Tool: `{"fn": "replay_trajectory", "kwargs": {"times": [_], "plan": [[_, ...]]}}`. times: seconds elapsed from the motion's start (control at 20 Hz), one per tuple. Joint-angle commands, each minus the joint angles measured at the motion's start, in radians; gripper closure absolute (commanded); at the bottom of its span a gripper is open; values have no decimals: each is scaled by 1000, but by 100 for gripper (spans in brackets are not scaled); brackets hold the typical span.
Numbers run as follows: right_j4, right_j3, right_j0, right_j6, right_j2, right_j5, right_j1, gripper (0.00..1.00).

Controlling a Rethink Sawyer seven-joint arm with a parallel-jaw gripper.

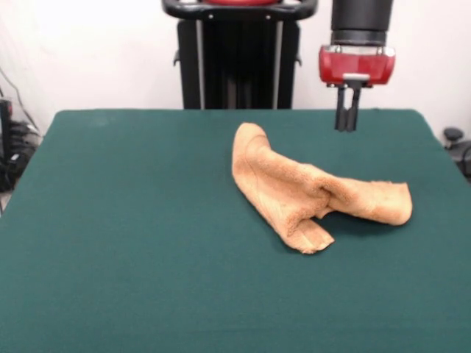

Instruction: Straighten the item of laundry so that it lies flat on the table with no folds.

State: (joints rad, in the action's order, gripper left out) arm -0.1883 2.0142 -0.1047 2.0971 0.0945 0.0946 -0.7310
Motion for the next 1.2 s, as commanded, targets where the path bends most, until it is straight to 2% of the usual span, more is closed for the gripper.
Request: {"fn": "replay_trajectory", "kwargs": {"times": [0.05,0.15,0.4,0.75,0.8,1.2], "plan": [[13,-60,52,-93,-120,-554,-28,100],[31,-58,27,-54,-121,-560,-31,100],[15,-62,42,-18,-153,-550,-7,100],[-20,-134,29,37,-153,-419,140,100],[-27,-112,23,47,-148,-388,137,100],[-10,-198,-26,56,-129,-391,203,100]]}}
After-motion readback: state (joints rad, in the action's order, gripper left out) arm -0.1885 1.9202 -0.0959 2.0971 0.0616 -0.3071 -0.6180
